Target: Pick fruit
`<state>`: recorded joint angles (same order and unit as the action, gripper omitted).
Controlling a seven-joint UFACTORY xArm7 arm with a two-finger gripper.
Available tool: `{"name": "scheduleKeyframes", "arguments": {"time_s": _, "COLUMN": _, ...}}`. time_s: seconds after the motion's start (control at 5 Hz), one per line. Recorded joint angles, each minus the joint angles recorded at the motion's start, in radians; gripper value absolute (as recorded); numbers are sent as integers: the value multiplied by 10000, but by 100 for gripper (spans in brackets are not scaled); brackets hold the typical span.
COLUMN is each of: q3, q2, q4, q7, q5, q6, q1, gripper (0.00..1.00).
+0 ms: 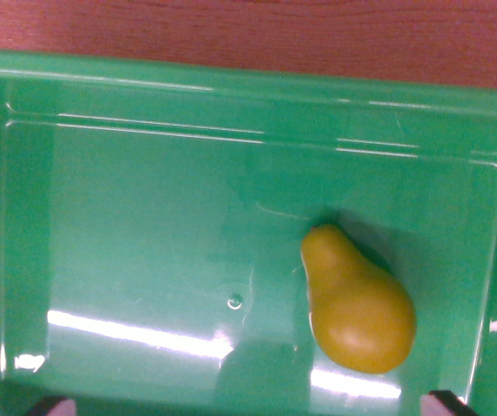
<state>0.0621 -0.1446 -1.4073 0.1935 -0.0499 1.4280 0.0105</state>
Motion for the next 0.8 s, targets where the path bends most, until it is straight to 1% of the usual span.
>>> {"name": "scheduleKeyframes", "arguments": {"time_s": 0.4, "q3": 16, "q2": -344, "q4": 538, "q7": 776, "q5": -20, "q6": -880, "q1": 130, "gripper": 0}}
{"name": "scheduleKeyframes", "arguments": {"time_s": 0.6, "q3": 16, "q2": -344, "q4": 538, "q7": 776, "q5": -20, "q6": -880, "q1": 130, "gripper": 0}}
{"name": "scheduleKeyframes", "arguments": {"time_s": 0.8, "q3": 24, "q2": -525, "q4": 823, "q7": 1187, "q5": -31, "q6": -1346, "q1": 199, "gripper": 0}}
